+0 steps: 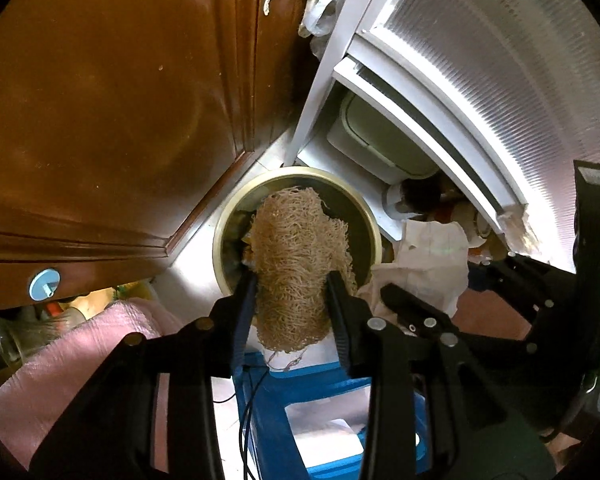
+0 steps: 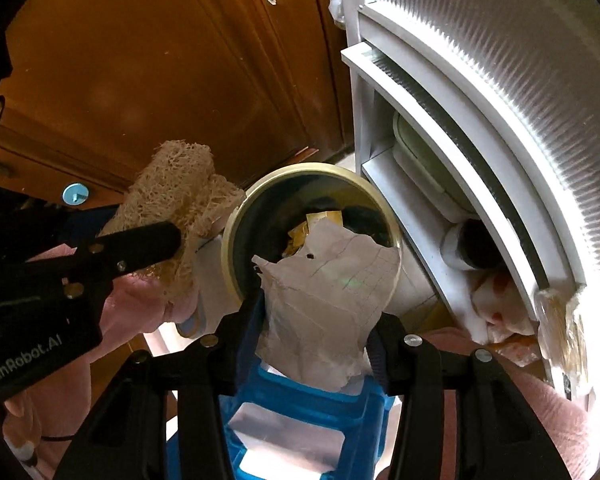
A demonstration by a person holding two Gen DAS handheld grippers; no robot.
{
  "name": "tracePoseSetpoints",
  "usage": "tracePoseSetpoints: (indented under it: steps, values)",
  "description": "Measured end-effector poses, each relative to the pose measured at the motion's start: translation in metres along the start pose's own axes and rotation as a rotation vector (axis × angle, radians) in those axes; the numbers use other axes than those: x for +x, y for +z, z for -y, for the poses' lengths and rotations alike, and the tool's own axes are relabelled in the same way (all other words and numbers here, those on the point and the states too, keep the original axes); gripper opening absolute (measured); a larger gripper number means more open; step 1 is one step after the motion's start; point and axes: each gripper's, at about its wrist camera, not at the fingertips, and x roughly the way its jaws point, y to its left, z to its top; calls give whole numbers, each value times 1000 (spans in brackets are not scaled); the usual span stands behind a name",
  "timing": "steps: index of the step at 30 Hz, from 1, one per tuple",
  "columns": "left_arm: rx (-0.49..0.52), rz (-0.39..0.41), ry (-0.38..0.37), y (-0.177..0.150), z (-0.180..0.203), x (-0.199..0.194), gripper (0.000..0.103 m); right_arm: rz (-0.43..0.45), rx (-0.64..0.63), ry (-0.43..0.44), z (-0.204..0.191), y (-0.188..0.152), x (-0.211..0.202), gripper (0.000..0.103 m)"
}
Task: Collect trash
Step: 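Open both tools over the bin, dropping the loofah and bag inside, then raise both tools back up toward the remaining trash on the counter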
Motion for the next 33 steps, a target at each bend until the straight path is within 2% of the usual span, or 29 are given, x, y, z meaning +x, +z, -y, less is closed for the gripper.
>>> tracePoseSetpoints:
  steps: [4,9,12,14,16,33]
  values:
    - [11,-7,8,0,1,4,32,-6,17,3,3,6,10,50]
    - [9,-8,26,2,0,5,42,-13,24,-8,6,12,19,59]
    - [0,-14,16,2,-1,7,54,-16,38,-35,9,15,20,68]
    - [1,-11,13,2,-1,6,72,-6,45,-42,12,16,18,71]
    - [2,-5,10,3,0,5,77,-1,49,-43,12,17,18,71]
    - [-8,12,42,4,-4,-1,81,-20,43,-88,10,14,17,71]
